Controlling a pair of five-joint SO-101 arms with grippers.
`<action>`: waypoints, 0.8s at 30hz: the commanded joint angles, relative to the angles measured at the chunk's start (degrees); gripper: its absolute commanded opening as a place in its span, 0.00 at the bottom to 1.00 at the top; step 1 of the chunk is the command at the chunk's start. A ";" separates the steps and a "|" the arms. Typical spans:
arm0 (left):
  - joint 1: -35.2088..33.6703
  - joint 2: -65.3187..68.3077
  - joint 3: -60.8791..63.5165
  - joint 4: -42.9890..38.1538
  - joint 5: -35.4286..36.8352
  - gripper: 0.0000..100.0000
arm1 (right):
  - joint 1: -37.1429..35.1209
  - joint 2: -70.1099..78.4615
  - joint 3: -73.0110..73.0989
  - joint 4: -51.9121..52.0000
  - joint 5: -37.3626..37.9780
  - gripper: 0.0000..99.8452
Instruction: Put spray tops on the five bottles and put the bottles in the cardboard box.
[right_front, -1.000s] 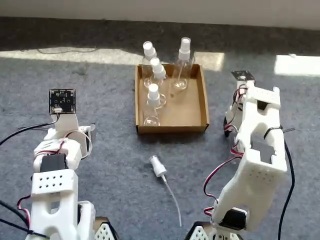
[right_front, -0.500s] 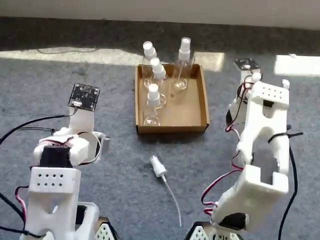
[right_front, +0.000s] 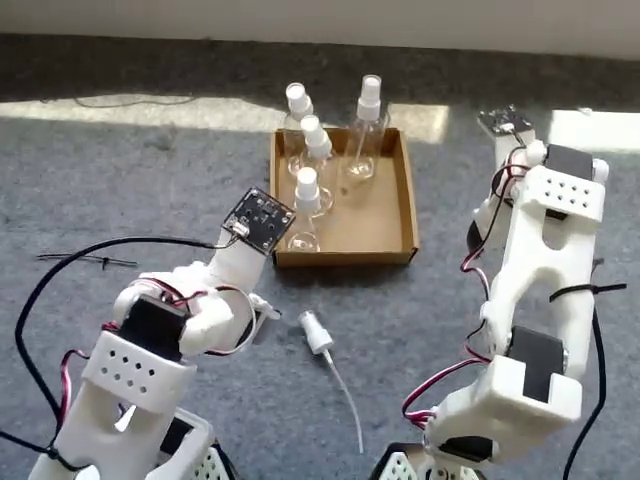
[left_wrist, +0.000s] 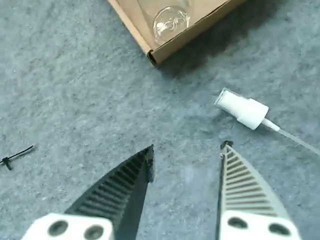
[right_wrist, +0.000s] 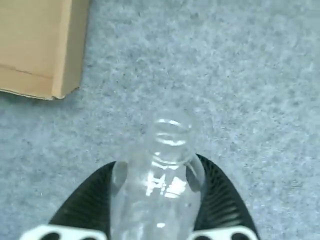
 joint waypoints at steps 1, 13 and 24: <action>4.62 -0.13 2.68 -7.74 5.54 0.20 | 1.63 -0.48 -1.54 0.57 0.53 0.01; 12.18 -0.04 10.42 -18.64 12.04 0.20 | 1.36 -0.48 -1.54 0.13 -2.64 0.01; 12.09 13.85 7.16 -22.59 17.32 0.20 | -1.80 -0.48 -1.54 0.40 -2.73 0.01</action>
